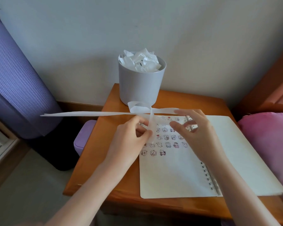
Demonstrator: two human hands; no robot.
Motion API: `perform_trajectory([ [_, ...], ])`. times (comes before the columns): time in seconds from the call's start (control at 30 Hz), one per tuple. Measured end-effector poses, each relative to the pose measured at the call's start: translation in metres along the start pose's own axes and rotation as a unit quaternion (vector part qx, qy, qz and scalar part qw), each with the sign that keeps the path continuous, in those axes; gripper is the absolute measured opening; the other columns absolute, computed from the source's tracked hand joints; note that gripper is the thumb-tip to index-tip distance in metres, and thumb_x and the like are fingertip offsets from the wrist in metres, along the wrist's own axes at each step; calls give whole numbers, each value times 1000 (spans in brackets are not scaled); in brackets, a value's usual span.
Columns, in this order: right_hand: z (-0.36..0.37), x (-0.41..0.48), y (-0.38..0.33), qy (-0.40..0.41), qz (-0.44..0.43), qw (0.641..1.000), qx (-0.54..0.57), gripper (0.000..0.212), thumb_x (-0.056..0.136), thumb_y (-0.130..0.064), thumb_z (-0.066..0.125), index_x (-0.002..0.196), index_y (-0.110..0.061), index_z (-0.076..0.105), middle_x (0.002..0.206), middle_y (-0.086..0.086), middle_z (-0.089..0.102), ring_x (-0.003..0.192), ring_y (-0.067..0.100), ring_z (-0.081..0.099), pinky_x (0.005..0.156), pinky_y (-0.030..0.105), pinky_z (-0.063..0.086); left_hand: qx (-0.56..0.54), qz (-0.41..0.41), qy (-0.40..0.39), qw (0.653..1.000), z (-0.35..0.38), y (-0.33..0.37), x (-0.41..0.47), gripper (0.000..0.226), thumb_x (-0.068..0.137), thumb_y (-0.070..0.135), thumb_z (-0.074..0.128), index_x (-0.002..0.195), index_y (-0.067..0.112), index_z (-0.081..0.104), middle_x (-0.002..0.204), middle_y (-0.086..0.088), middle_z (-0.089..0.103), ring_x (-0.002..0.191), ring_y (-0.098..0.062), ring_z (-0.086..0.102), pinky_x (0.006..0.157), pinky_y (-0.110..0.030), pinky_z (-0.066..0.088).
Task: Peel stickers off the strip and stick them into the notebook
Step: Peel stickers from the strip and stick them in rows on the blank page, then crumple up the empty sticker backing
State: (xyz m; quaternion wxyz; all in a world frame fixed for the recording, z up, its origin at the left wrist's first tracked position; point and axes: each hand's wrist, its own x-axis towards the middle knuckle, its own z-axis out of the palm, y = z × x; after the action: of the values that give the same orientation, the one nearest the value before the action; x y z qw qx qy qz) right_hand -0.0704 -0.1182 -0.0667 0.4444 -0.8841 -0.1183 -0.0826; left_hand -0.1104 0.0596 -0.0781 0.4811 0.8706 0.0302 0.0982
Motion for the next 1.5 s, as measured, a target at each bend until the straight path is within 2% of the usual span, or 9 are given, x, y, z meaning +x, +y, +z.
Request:
perform_trajectory([
  [0.17, 18, 13, -5, -35, -6, 999, 5, 42, 78, -55, 61, 117, -39, 61, 108, -21, 59, 89, 2, 58, 62, 16, 50, 32, 27, 17, 999, 1, 1, 1, 6, 86, 25, 65, 85, 31, 62, 74, 20, 62, 74, 3, 63, 65, -11, 51],
  [0.5, 37, 21, -3, -39, -5, 999, 2, 27, 79, -39, 70, 103, -26, 69, 91, -15, 64, 92, 7, 50, 76, 22, 44, 40, 32, 15, 999, 5, -4, 6, 9, 85, 25, 66, 92, 21, 71, 80, 12, 68, 76, -1, 64, 70, -16, 54],
  [0.73, 37, 17, -4, -58, 31, 997, 33, 14, 82, -17, 71, 96, -15, 70, 74, -8, 61, 62, 2, 51, 51, 6, 38, 47, 52, 45, 997, 3, -4, 6, 15, 79, 31, 72, 91, 23, 68, 82, 14, 65, 76, 0, 61, 67, -10, 49],
  [0.9, 23, 17, 0, -38, 45, 998, 26, 9, 81, -15, 71, 89, -18, 69, 71, -6, 60, 56, 0, 49, 43, 8, 37, 196, 101, 121, 968, -22, -13, 18, 40, 81, 34, 68, 119, 27, 59, 121, 9, 54, 117, -11, 42, 96, -26, 34],
  [1.0, 17, 16, 2, -32, 48, 998, 17, 8, 82, -13, 71, 89, -17, 70, 72, -2, 62, 57, 4, 47, 44, 8, 37, 267, 62, 84, 958, -34, -25, 26, 60, 86, 38, 61, 141, 30, 37, 149, 5, 33, 140, -14, 20, 112, -36, 17],
  [1.1, 14, 15, 3, -34, 48, 998, 3, 7, 82, -14, 70, 89, -19, 71, 70, -5, 61, 56, 3, 46, 50, 10, 36, 285, 46, 26, 957, -38, -35, 32, 64, 90, 41, 53, 146, 30, 26, 151, 1, 32, 144, -16, 12, 116, -39, 8],
  [1.2, 10, 13, 3, -50, 47, 997, 17, 9, 83, -13, 69, 84, -22, 70, 70, -4, 61, 58, 6, 45, 52, 12, 35, 280, 74, 34, 957, -40, -37, 38, 45, 90, 37, 54, 134, 28, 50, 130, -3, 56, 132, -21, 35, 111, -36, 18],
  [1.3, 6, 13, 3, -48, 45, 998, 19, 12, 83, -12, 70, 81, -24, 70, 69, -4, 60, 58, 8, 45, 52, 13, 34, 211, 106, 65, 970, -38, -30, 37, 25, 88, 33, 57, 108, 25, 70, 95, 2, 66, 100, -17, 50, 94, -34, 37],
  [1.5, 10, 9, -6, -68, 12, 997, 26, 15, 80, -9, 71, 80, -23, 72, 71, -5, 60, 62, 2, 47, 60, 11, 35, 95, 134, 64, 984, -15, -2, 28, 16, 91, 24, 57, 99, 20, 70, 93, 5, 58, 91, -8, 52, 72, -10, 41],
])
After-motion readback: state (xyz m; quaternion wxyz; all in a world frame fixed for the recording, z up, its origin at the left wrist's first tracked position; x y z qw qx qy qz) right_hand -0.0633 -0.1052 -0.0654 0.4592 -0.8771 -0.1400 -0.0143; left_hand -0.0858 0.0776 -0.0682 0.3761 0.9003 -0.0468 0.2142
